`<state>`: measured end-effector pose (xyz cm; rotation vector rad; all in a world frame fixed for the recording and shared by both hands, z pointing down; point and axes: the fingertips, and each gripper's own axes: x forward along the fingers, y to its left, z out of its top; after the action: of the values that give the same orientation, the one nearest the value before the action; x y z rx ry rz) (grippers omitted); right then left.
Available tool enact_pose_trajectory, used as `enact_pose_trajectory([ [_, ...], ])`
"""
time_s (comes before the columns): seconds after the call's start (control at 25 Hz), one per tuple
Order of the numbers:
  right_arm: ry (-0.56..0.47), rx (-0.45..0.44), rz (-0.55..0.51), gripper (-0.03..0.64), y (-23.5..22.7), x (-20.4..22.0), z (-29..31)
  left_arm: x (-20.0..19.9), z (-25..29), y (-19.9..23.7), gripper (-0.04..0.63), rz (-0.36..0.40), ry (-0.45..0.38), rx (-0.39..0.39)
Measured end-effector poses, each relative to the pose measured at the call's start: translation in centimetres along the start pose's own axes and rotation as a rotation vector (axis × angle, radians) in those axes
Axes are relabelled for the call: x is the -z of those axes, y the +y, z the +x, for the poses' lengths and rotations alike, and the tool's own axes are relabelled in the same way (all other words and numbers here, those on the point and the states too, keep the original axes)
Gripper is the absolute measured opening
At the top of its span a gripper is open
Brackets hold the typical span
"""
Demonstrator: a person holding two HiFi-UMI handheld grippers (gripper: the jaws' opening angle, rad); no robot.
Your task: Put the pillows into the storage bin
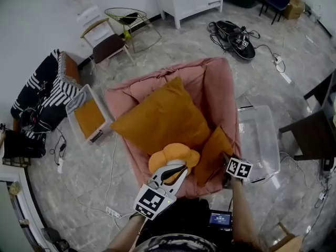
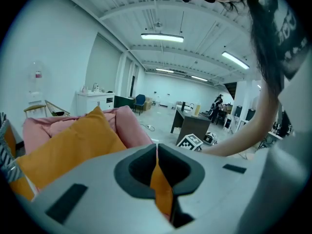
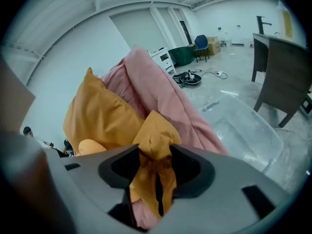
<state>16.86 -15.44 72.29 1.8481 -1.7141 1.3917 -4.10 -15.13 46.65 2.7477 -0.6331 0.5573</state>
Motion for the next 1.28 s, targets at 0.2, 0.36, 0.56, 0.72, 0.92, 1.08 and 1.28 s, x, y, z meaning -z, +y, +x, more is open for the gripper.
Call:
enact_pose_trajectory([
  [0.2,-0.013,-0.055,0.063,0.131,2.1,0.3,-2.7,0.1,0.5,0.9,0.021,0.000,0.012,0.033],
  [0.36,-0.089,-0.097,0.092,0.109,4.5,-0.4,-7.0,-1.1,1.3,1.3,0.021,0.006,-0.012,0.067],
  [0.56,-0.218,-0.110,0.020,0.101,7.8,-4.5,-14.2,-3.0,2.2,0.6,0.021,0.028,-0.047,0.127],
  [0.72,-0.344,-0.092,0.020,0.100,8.0,-8.5,-20.3,-4.3,3.3,-0.9,0.021,0.039,-0.070,0.199],
  [0.92,-0.500,-0.034,0.062,0.098,6.1,-12.0,-27.6,-5.1,5.0,-3.1,0.021,0.039,-0.091,0.281],
  [1.08,-0.583,0.069,0.072,0.097,2.2,-13.9,-32.2,-5.9,6.7,-4.7,0.021,0.050,-0.102,0.341],
  [1.28,-0.586,0.230,0.063,0.095,-4.1,-14.4,-35.4,-7.2,8.4,-6.7,0.021,0.056,-0.108,0.378],
])
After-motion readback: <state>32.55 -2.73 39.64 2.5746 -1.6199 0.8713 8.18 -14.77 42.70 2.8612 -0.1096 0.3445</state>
